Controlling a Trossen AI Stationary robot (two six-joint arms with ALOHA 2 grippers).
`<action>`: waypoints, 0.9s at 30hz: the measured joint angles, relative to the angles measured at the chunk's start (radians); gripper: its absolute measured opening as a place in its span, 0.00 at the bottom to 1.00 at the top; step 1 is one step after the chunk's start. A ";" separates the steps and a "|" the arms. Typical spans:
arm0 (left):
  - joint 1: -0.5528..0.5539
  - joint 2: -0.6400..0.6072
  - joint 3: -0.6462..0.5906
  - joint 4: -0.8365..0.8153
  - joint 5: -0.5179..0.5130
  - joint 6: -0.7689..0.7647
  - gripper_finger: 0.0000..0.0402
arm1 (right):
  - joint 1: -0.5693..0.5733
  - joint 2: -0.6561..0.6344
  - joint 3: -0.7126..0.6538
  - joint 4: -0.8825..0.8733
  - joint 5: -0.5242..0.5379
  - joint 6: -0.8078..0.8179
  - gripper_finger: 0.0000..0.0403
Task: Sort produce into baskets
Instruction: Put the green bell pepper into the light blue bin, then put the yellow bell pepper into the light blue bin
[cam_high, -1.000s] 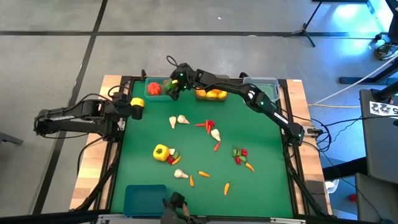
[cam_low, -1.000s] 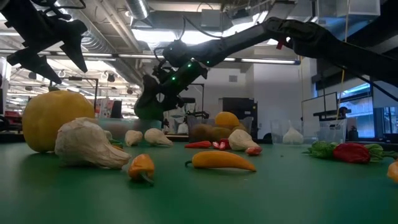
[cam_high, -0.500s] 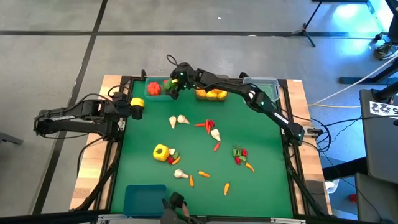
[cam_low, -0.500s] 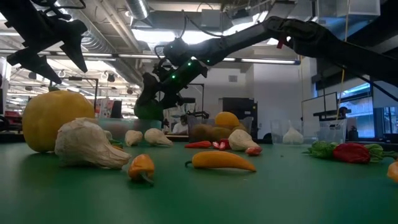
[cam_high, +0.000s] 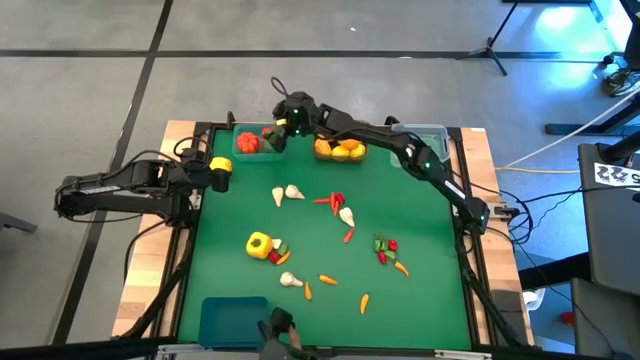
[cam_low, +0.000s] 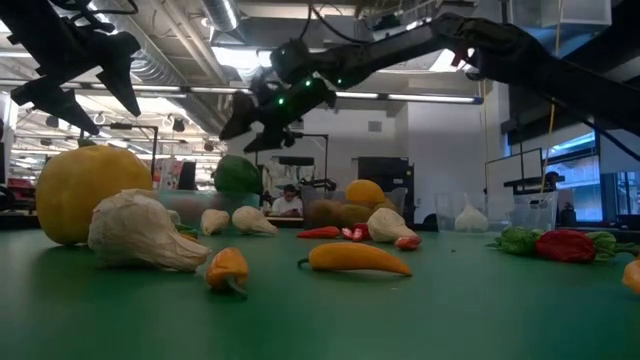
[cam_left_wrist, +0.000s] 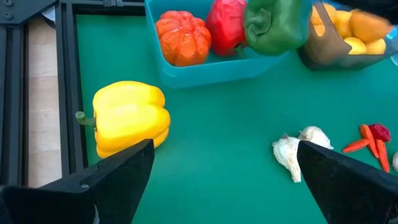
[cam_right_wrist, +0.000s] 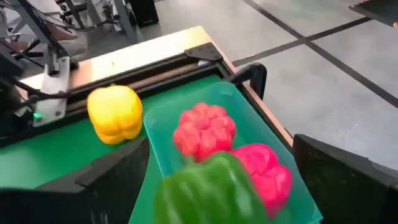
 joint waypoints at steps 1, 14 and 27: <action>0.000 0.000 0.000 0.000 0.000 0.002 0.97 | 0.000 -0.009 0.000 -0.008 -0.002 0.000 0.97; 0.000 0.000 0.000 -0.002 0.000 0.028 0.97 | 0.229 -0.123 -0.001 -0.257 -0.398 -0.284 0.97; 0.000 -0.001 0.000 -0.004 0.009 0.088 0.97 | 0.429 -0.040 0.000 -0.053 -0.298 -0.379 0.97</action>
